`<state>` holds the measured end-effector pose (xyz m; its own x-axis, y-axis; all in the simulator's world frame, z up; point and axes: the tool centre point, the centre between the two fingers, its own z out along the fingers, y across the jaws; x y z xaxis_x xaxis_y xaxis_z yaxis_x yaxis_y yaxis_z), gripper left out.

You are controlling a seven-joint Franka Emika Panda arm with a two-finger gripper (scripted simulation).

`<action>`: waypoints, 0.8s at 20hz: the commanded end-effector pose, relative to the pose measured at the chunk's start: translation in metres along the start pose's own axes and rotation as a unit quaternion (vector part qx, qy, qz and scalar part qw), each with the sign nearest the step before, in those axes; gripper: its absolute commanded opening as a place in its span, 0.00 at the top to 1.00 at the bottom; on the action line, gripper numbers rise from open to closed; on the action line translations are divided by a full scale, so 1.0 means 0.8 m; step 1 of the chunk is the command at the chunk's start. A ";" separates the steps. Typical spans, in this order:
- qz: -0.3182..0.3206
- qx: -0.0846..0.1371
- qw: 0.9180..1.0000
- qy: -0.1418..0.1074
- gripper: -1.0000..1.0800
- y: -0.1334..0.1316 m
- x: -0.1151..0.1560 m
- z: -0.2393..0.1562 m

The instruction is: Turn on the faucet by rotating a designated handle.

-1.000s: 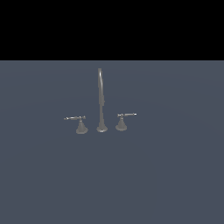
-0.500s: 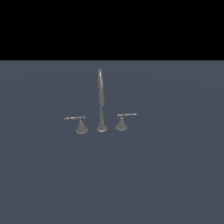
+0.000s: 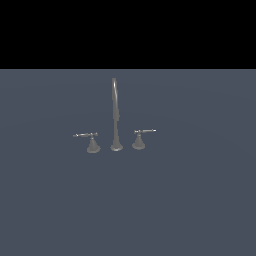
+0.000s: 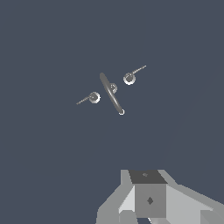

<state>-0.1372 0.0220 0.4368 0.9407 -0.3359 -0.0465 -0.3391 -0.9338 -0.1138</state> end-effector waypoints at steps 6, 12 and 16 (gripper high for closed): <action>0.092 0.016 0.995 -0.019 1.00 -0.053 0.051 0.066; 0.169 0.018 0.985 -0.030 1.00 -0.092 0.085 0.128; 0.221 0.014 0.974 -0.034 1.00 -0.116 0.103 0.173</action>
<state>-0.0363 0.0909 0.3197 0.7291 -0.6661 -0.1572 -0.6829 -0.7233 -0.1025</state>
